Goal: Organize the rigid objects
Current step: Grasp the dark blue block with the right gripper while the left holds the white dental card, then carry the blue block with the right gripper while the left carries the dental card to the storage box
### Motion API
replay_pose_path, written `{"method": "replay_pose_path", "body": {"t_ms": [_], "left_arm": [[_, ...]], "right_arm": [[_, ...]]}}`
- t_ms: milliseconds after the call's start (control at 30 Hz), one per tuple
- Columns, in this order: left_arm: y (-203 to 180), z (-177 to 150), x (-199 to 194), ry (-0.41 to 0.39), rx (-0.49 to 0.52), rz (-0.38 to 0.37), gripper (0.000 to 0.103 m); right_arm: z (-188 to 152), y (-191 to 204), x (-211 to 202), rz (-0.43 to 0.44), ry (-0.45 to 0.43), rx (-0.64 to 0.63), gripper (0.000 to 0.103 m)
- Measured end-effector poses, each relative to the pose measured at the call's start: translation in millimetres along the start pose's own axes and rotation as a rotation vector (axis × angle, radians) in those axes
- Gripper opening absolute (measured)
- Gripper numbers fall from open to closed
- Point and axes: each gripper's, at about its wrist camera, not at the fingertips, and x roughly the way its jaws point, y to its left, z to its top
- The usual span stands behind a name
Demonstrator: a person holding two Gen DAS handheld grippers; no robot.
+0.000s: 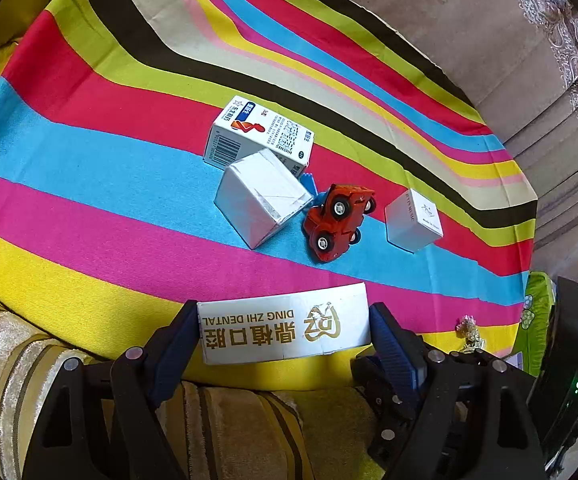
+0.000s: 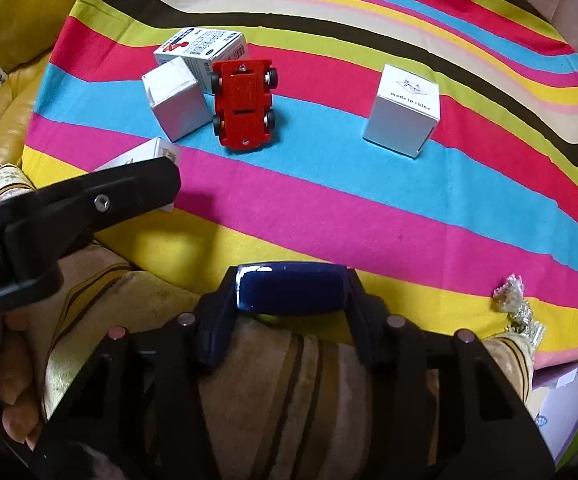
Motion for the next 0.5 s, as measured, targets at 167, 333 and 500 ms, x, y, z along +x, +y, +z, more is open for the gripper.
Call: {"method": "replay_pose_path", "body": {"t_ms": [167,333,500], "left_arm": [[-3.8,-0.6,-1.3,-0.012,0.011,-0.001,0.084],[-14.8,-3.1,-11.3,-0.05,0.062,0.008,0.084],[-25.5,-5.9,-20.4,-0.069,0.099,0.012,0.084]], "right_arm": [[-8.4,-4.5,-8.5,-0.028,-0.056,0.023,0.054],[-22.0,-20.5,-25.7,-0.076,-0.124,0.103,0.054],[-33.1,-34.8,-42.5,-0.087,-0.157,0.169,0.054]]}}
